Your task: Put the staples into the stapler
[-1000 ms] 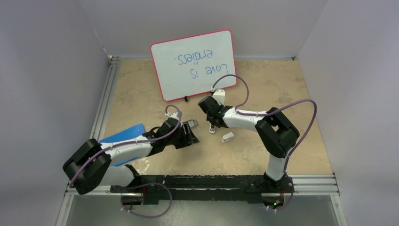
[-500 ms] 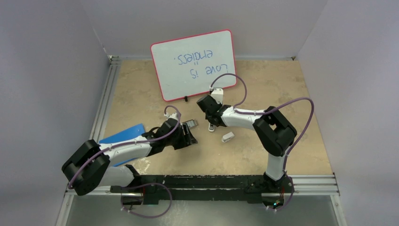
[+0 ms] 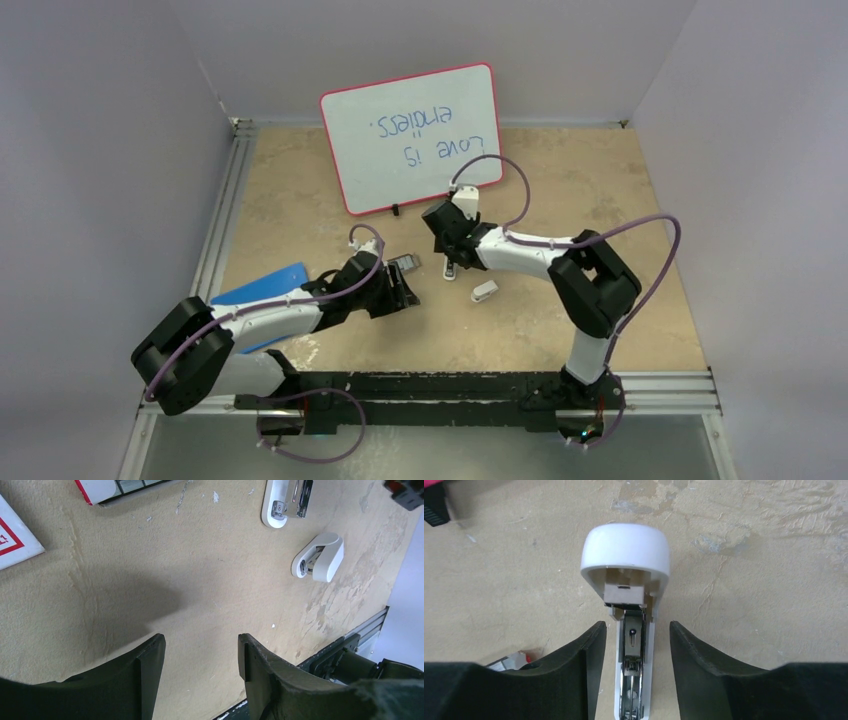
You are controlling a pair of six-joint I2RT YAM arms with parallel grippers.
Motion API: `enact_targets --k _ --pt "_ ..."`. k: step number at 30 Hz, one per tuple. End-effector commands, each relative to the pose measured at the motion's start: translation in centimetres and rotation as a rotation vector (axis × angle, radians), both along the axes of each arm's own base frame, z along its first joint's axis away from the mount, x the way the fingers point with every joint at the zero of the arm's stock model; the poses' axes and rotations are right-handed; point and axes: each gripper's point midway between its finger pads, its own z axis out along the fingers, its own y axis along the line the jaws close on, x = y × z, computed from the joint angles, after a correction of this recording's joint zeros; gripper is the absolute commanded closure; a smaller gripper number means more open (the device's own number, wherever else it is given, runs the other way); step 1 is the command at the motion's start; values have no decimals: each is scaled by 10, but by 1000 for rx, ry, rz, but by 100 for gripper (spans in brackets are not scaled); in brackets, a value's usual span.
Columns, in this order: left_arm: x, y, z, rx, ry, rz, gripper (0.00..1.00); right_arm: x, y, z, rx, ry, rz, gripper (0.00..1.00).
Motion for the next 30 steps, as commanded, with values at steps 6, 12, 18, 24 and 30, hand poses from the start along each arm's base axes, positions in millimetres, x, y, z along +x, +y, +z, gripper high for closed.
enact_targets --k 6,12,18,24,30 --pt "3 1 14 -14 -68 -9 43 -12 -5 51 109 -51 4 40" --pt "6 2 31 -21 -157 -48 35 -45 -35 77 117 -52 17 30" --pt "10 -4 63 -58 -268 -114 24 -80 -67 90 175 -72 -14 17" --pt "7 9 85 -42 -337 -108 23 -100 -82 66 270 -42 -141 11" --pt "1 15 87 -84 -366 -94 23 -101 -83 44 312 -22 -233 15"
